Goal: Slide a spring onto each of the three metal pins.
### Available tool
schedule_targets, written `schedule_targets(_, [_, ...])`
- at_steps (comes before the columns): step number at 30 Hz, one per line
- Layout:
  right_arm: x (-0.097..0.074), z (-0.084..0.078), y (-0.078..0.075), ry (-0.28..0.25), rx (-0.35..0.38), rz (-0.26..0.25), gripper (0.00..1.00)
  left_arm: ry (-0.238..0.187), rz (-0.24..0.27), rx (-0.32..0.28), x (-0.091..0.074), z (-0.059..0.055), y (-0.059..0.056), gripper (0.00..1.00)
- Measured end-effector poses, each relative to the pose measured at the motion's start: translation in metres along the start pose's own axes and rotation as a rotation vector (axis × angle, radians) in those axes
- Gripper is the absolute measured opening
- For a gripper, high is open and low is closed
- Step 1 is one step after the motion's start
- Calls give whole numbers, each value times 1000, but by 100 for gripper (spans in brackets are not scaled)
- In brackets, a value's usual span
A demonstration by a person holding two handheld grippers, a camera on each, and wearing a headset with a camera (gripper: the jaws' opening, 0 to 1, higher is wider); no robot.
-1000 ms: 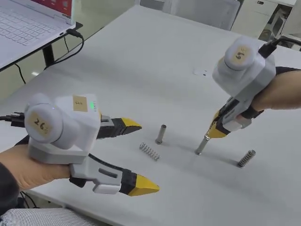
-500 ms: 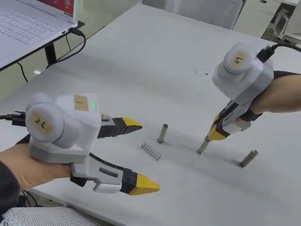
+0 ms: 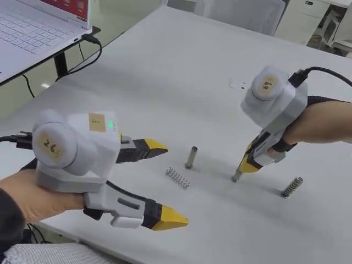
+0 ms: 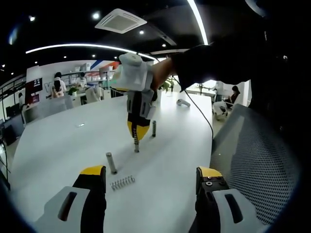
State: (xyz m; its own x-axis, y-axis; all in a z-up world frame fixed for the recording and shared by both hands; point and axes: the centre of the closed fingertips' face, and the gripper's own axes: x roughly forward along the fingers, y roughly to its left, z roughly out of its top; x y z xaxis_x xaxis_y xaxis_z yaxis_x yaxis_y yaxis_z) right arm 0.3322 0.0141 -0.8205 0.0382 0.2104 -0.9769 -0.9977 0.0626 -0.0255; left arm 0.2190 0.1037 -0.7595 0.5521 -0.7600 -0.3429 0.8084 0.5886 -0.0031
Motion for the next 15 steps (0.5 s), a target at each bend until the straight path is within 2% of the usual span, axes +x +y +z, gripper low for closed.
schedule_targets(15, [18, -5, -2, 7, 27, 1, 9, 8, 4, -1, -2, -1, 0, 71])
